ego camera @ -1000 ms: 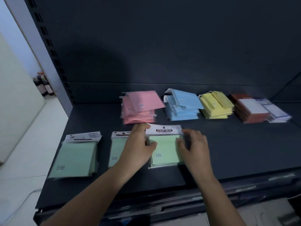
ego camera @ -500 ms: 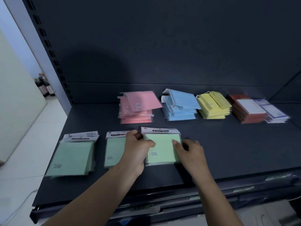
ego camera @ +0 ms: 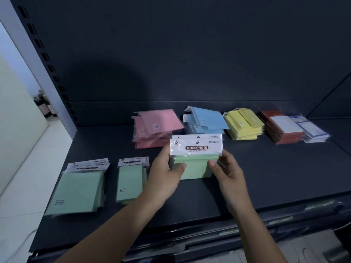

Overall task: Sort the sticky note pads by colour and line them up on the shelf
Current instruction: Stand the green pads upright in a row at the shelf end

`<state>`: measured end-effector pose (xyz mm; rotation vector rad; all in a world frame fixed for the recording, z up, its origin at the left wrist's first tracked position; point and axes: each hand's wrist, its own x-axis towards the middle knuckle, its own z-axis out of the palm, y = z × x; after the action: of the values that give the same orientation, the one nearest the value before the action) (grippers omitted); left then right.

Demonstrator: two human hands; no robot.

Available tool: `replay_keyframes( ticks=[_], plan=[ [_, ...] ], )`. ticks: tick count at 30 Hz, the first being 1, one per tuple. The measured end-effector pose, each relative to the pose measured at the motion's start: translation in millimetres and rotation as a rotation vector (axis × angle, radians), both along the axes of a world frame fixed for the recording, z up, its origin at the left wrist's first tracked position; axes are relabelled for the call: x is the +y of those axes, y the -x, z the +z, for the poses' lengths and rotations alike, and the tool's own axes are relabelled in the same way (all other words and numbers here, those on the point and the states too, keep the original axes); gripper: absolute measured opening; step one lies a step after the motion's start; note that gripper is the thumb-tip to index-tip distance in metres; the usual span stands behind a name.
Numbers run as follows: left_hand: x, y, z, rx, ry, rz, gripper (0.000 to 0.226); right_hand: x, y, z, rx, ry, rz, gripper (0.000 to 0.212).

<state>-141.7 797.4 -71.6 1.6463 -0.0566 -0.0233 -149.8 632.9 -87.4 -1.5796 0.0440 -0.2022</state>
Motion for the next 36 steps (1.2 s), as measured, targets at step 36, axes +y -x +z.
replay_keyframes(
  ticks=[36],
  plan=[
    [207,-107,-12,-0.133,-0.211,0.282,0.07,257,-130,18,0.022,0.21,-0.026,0.046]
  ],
)
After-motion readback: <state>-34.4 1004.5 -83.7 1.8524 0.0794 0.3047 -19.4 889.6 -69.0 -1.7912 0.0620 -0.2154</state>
